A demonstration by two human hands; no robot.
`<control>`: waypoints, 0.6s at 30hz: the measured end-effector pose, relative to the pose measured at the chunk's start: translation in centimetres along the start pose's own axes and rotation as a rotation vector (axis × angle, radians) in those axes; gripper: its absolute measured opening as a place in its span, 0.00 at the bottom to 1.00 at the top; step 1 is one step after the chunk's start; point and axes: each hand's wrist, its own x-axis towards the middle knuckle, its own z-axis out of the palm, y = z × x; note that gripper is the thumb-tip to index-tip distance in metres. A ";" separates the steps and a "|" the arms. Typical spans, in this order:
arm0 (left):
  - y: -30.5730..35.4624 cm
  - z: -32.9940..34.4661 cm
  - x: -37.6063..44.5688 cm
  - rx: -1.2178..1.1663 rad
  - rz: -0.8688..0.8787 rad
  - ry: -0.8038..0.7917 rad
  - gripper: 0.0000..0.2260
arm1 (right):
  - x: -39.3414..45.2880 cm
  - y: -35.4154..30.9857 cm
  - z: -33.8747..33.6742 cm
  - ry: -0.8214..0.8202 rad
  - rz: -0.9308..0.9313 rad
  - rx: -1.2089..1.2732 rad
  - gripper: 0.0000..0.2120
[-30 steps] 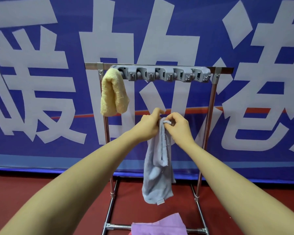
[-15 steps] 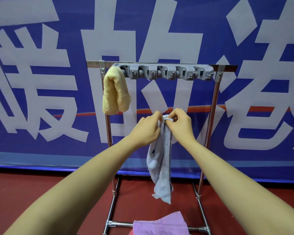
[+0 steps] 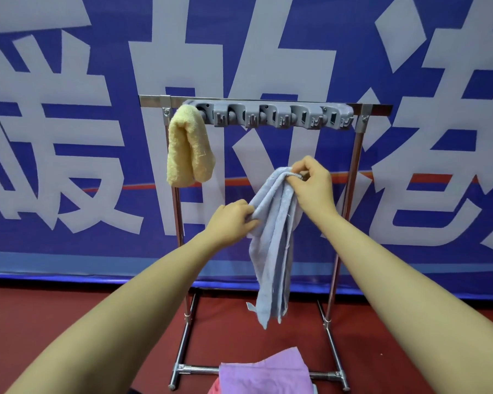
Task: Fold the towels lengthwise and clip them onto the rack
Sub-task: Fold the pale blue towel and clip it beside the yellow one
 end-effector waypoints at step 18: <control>-1.3 -5.1 1.4 0.179 0.128 0.185 0.08 | 0.2 4.2 -1.4 -0.092 0.073 -0.364 0.02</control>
